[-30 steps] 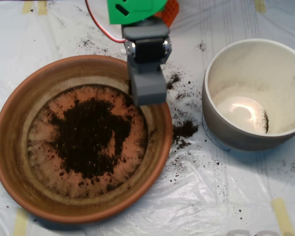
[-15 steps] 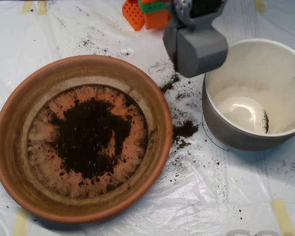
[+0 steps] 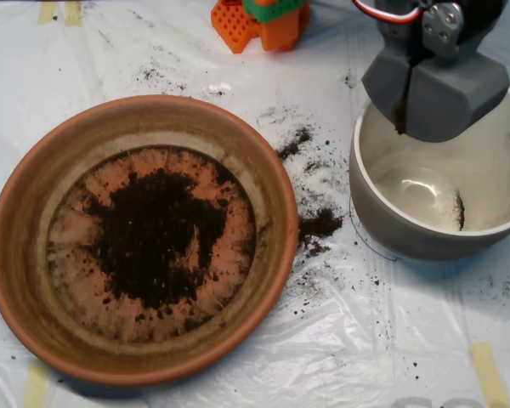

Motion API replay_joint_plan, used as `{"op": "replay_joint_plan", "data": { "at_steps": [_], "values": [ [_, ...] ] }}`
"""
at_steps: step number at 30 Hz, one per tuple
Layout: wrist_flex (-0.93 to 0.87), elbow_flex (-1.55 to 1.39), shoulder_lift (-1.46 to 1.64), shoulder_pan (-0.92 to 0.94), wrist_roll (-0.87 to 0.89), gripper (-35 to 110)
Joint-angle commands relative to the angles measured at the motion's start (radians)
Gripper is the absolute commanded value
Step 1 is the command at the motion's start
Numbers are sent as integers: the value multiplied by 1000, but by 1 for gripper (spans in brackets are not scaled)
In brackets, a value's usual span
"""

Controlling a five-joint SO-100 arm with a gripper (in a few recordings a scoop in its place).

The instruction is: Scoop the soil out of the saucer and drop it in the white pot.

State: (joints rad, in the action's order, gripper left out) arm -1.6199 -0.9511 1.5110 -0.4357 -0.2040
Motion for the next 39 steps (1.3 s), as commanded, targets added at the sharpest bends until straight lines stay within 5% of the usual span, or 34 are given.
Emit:
{"op": "replay_joint_plan", "data": {
  "at_steps": [1, 8, 28, 39],
  "values": [
    [-8, 87, 29, -20, -8, 5],
    [-26, 84, 35, -23, -15, 31],
    [-32, 66, 66, -14, -9, 30],
    [-35, 83, 175, 250, 44, 35]
  ]
}}
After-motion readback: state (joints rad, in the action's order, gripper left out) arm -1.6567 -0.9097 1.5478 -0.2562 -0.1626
